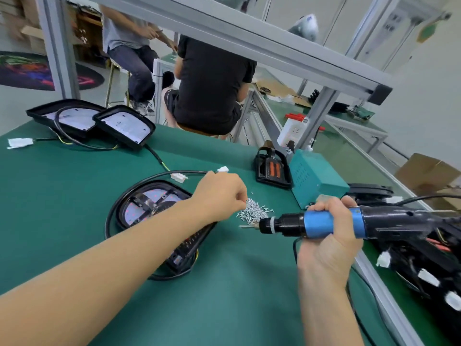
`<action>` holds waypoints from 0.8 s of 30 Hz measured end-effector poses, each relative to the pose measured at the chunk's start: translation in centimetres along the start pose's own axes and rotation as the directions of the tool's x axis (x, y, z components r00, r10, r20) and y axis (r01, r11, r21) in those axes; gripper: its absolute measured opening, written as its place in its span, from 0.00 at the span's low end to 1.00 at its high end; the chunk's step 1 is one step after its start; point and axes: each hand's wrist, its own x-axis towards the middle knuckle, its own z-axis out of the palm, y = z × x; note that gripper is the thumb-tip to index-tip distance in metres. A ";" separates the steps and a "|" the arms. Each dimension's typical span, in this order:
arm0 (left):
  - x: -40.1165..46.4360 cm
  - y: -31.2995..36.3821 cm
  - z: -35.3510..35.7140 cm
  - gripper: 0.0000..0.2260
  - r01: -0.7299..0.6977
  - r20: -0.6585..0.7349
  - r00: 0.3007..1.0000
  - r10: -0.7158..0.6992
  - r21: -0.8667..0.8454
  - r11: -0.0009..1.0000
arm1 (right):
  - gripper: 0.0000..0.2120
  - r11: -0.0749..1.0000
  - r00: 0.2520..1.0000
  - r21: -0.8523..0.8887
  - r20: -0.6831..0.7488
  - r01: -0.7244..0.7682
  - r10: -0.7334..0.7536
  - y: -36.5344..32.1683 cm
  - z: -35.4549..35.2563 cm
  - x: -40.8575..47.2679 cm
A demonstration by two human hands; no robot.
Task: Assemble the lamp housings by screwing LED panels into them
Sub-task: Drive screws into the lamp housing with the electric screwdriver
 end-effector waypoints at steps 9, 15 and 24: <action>4.2 0.5 4.0 0.07 0.079 0.303 0.942 -0.143 0.214 0.974 | 0.11 0.999 0.989 -0.019 -0.142 -0.035 0.032 2.4 -1.3 2.6; 4.4 0.3 4.4 0.08 0.070 0.354 0.914 -0.198 0.344 0.936 | 0.12 0.994 0.981 -0.033 -0.172 -0.101 0.094 4.0 -1.3 3.0; 4.7 -0.2 3.7 0.13 0.085 0.400 0.881 -0.252 0.391 0.917 | 0.10 0.968 0.967 -0.136 -0.174 -0.210 0.186 3.3 -0.6 2.3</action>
